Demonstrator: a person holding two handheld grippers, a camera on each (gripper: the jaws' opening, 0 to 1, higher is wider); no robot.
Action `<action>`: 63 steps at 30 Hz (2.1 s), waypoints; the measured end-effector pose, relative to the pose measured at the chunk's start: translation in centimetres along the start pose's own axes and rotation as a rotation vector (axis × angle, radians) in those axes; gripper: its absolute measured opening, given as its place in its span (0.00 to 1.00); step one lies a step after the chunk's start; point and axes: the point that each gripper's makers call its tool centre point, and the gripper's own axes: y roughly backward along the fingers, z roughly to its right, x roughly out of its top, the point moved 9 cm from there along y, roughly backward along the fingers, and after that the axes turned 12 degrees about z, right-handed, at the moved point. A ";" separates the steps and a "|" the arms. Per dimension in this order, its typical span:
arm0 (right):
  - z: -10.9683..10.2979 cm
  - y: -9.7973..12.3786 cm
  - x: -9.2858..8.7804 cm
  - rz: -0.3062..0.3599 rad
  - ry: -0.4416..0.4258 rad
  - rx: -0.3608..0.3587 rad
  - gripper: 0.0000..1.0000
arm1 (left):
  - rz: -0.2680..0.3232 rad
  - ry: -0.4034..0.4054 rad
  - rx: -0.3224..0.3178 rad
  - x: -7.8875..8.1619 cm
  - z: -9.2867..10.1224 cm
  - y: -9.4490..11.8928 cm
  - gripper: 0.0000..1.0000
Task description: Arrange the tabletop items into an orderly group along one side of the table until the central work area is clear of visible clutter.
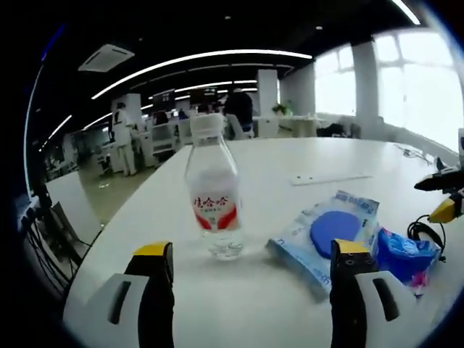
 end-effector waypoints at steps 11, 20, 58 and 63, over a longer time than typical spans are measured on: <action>1.3 -3.8 -0.6 0.028 0.066 -0.067 0.49 | -0.044 0.096 -0.030 -1.9 1.9 -0.2 0.72; 2.0 -6.1 -1.8 0.040 0.014 -0.079 0.43 | -0.033 0.055 -0.045 -2.5 3.3 0.3 0.55; 1.6 -8.0 -3.6 0.035 -0.101 -0.066 0.00 | -0.144 0.054 -0.073 -4.9 6.0 -0.6 0.01; 1.4 -7.9 -3.5 0.040 -0.108 -0.057 0.00 | -0.136 0.055 -0.080 -4.5 5.4 -0.9 0.00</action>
